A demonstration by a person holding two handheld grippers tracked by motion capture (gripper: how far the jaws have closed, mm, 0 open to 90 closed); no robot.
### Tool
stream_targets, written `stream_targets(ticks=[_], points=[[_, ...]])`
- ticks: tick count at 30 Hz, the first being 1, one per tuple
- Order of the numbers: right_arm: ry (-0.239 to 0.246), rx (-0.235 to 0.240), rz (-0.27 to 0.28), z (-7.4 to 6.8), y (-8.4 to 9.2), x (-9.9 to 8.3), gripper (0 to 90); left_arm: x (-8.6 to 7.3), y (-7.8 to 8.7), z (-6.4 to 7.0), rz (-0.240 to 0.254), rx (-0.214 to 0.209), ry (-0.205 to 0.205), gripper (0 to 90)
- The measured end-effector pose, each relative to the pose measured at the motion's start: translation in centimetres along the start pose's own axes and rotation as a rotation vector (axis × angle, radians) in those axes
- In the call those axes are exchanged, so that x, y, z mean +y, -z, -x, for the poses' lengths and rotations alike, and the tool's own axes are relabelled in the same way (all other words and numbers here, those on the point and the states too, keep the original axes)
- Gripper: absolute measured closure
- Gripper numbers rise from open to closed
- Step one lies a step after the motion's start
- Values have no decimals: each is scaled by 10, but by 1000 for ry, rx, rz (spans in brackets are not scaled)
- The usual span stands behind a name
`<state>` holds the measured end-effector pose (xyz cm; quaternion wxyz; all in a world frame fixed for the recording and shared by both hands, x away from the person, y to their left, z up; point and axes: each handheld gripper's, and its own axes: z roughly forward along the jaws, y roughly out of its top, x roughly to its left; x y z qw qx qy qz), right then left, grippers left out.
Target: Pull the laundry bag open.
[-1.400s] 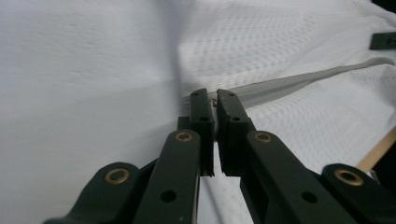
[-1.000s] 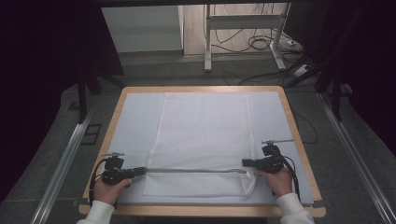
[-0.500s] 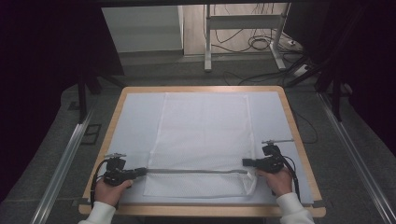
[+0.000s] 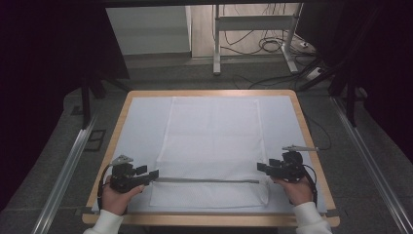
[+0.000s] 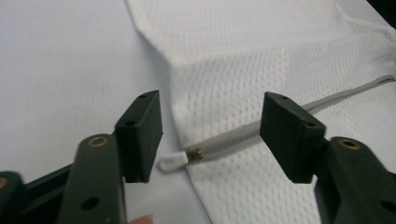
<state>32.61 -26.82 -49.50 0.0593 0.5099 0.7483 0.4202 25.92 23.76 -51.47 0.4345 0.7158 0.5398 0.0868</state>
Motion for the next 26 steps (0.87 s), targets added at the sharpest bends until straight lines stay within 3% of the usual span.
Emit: stream_targets(ticks=[5,11,16,26], points=[[55,-17,38,7,18,-7,276,7,-10,-4,0,27,-21,339],[61,-27,63,19,31,-14,261,10,-15,-10,-1,40,-30,334],[52,-37,58,26,30,-15,257,9,-12,-12,5,39,-23,339],[70,-28,68,24,29,-14,232,7,-10,-15,7,41,-7,330]])
